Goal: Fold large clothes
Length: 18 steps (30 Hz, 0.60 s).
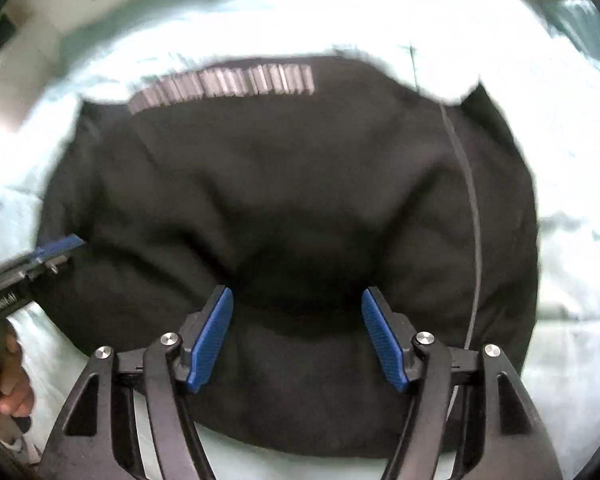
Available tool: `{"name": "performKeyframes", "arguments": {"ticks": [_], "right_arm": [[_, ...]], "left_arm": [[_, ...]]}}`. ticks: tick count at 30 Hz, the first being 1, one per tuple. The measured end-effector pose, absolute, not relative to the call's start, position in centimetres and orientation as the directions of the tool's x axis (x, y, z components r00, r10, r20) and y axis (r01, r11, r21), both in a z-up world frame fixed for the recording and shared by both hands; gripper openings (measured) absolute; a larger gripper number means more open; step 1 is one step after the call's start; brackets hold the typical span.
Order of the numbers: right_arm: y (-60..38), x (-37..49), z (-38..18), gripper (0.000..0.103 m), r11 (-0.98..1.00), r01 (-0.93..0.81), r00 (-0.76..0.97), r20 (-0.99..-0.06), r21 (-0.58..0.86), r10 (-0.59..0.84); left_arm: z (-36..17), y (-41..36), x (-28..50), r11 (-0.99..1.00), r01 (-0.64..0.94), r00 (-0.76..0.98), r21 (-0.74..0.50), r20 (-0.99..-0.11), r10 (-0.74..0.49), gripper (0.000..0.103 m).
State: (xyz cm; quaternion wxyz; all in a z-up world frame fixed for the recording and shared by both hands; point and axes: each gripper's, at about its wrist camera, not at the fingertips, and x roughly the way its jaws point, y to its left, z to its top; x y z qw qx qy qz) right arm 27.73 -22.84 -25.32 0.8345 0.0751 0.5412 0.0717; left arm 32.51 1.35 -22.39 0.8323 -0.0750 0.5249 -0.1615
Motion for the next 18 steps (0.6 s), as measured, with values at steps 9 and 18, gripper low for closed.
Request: {"name": "performKeyframes", "arguments": {"ticks": [9, 18], "right_arm": [[-23.0, 38.2, -28.0, 0.074, 0.97, 0.056, 0.357, -0.912, 0.238, 0.203], [-24.4, 37.3, -28.3, 0.076, 0.952, 0.048, 0.375, -0.889, 0.301, 0.262]], "left_arm": [[-24.7, 1.9, 40.5, 0.95, 0.081, 0.349, -0.301, -0.884, -0.31, 0.053], [-24.3, 2.8, 40.1, 0.936, 0.131, 0.362, -0.325, -0.864, -0.351, 0.054]]}}
